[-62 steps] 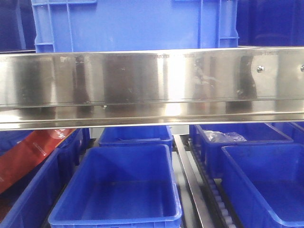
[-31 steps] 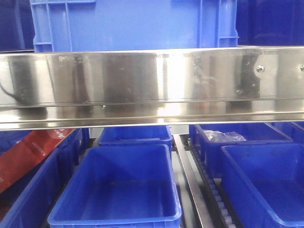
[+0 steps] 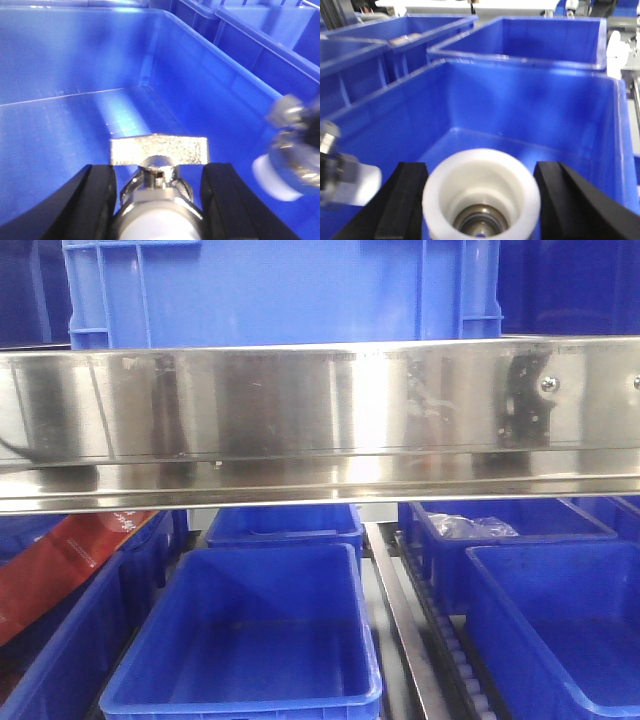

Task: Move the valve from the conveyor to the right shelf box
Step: 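Move both held valves over the blue boxes on the shelf, then open both grippers to drop the valves into the blue boxes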

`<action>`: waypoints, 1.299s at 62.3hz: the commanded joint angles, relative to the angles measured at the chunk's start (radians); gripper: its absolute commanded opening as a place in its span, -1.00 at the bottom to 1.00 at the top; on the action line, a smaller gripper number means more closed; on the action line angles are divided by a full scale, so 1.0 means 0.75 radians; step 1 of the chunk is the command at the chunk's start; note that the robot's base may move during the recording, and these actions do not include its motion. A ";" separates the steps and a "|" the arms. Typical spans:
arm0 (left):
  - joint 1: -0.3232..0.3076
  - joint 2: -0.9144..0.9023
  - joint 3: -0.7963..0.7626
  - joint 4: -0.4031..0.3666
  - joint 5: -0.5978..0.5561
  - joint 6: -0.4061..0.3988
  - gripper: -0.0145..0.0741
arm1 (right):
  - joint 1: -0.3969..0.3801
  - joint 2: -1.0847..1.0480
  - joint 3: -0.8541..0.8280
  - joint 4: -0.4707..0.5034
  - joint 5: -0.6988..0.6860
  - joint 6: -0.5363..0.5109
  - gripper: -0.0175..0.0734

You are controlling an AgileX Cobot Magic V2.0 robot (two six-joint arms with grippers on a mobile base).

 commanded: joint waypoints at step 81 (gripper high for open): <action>-0.004 0.063 -0.021 -0.070 -0.136 -0.006 -0.92 | -0.003 0.025 -0.024 0.006 -0.063 -0.012 -0.98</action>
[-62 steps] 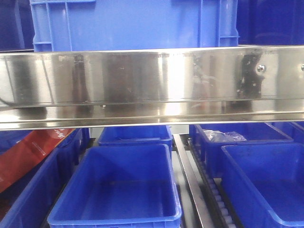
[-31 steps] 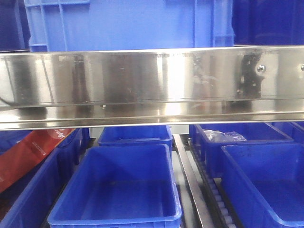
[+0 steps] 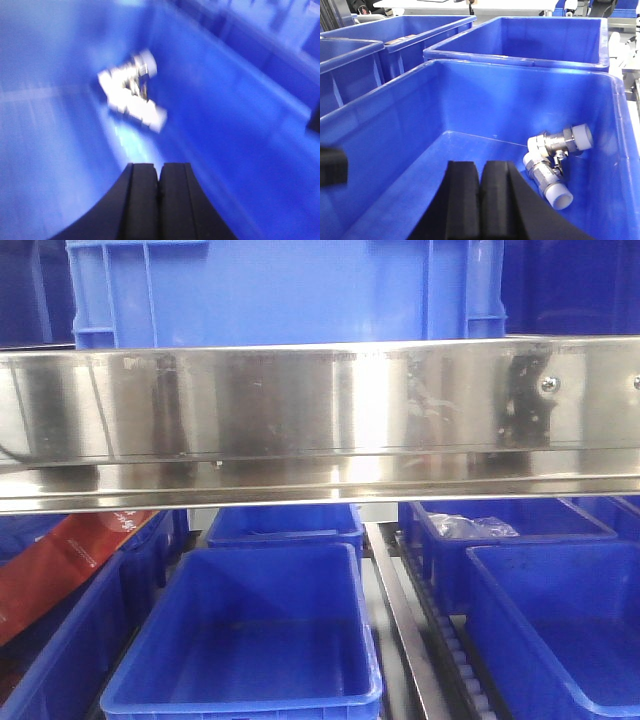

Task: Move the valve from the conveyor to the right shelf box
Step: 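Open both grippers to drop the valves into the blue boxes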

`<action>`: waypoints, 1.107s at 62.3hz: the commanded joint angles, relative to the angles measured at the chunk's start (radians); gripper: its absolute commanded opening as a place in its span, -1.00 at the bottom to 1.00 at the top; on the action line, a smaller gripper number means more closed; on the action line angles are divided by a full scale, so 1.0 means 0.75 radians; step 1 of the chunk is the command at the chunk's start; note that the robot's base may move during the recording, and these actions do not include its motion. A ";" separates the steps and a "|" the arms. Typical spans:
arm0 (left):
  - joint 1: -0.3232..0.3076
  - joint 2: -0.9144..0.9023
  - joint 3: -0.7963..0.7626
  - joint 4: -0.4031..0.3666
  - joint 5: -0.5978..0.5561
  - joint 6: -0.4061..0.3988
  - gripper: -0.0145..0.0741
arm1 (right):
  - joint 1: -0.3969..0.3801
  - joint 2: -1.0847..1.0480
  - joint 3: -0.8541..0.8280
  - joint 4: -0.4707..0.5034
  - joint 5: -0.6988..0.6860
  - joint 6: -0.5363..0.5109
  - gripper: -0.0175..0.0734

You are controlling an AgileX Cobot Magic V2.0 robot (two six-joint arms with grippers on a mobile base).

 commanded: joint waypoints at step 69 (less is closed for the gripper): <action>-0.082 -0.871 1.083 0.112 -0.685 -0.006 -0.92 | -0.209 -0.880 0.875 0.001 -0.167 -0.010 -0.98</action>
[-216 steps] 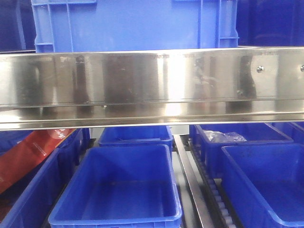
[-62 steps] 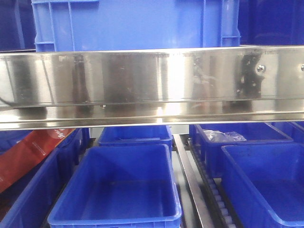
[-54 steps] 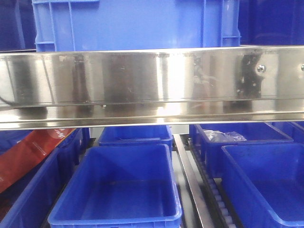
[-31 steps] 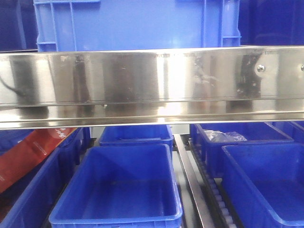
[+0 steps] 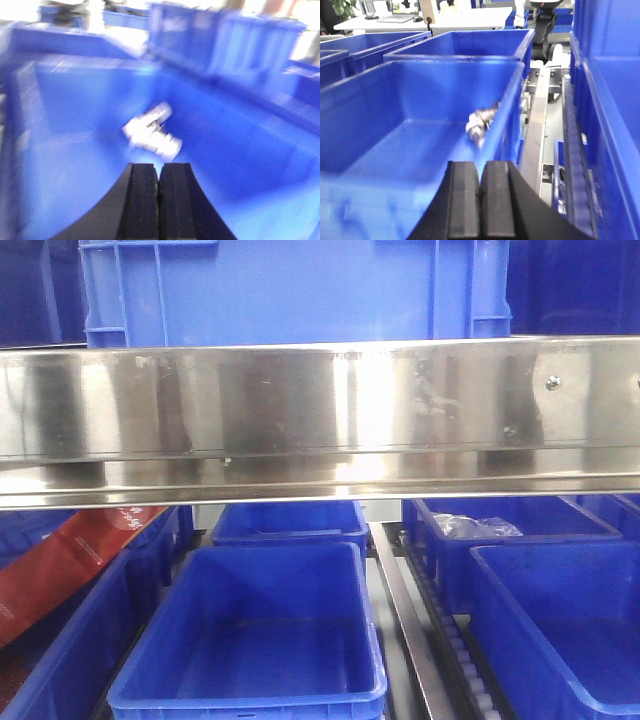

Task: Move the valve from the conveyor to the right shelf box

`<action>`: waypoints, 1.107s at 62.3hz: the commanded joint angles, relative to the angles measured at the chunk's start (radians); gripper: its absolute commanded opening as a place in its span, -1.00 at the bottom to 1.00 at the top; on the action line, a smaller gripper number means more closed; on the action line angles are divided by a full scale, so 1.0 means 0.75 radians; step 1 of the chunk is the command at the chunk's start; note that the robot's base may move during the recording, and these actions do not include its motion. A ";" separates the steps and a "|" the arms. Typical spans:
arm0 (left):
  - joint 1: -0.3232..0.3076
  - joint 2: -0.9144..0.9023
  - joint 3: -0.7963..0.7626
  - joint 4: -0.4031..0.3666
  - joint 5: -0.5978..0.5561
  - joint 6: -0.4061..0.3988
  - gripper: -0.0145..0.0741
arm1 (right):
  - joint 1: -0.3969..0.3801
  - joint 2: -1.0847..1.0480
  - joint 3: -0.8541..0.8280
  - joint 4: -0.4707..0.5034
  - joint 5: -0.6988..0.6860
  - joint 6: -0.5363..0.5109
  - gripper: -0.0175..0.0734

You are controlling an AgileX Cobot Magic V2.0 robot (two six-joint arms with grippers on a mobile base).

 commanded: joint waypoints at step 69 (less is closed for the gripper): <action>0.393 -1.131 0.875 0.083 0.163 -0.006 -0.92 | -0.008 -1.115 0.864 0.001 0.019 -0.010 -0.98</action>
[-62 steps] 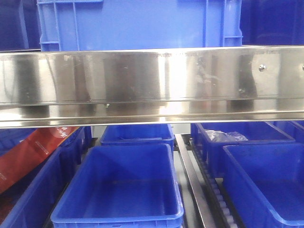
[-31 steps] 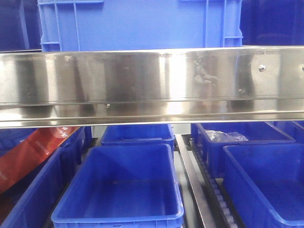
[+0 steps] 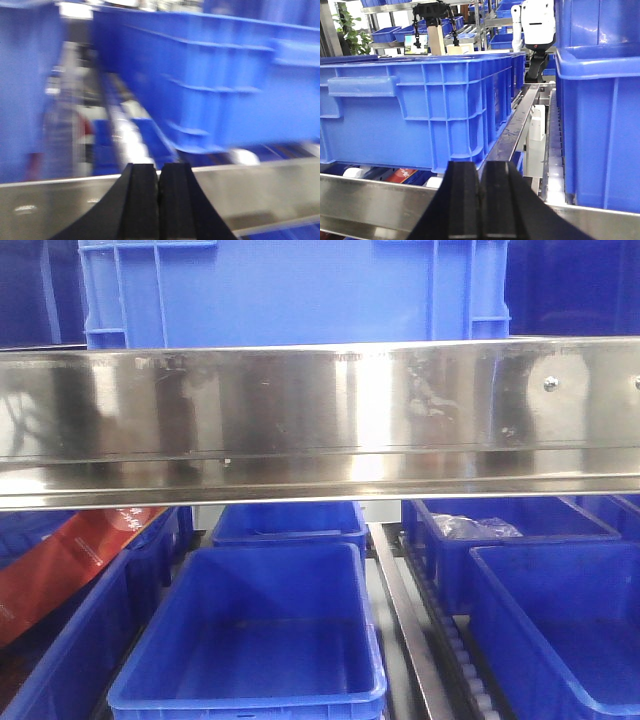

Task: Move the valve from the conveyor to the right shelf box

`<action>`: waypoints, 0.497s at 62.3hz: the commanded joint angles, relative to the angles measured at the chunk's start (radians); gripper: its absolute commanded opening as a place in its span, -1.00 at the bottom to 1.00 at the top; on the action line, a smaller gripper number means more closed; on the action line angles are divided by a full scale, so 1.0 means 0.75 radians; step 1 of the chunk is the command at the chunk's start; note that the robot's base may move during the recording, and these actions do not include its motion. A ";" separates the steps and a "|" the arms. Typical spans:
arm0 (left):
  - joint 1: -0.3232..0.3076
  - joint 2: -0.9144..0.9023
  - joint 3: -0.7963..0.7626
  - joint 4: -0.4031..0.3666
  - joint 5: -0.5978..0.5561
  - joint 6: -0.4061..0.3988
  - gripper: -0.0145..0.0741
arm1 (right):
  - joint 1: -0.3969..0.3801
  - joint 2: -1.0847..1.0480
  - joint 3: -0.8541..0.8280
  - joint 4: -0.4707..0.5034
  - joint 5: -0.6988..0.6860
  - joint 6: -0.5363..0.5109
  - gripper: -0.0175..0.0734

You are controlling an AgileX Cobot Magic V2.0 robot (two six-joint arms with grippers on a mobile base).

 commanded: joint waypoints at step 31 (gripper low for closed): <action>0.244 -0.170 -0.001 -0.025 0.017 -0.006 -0.92 | -0.008 -0.007 0.003 0.001 0.003 -0.007 -0.98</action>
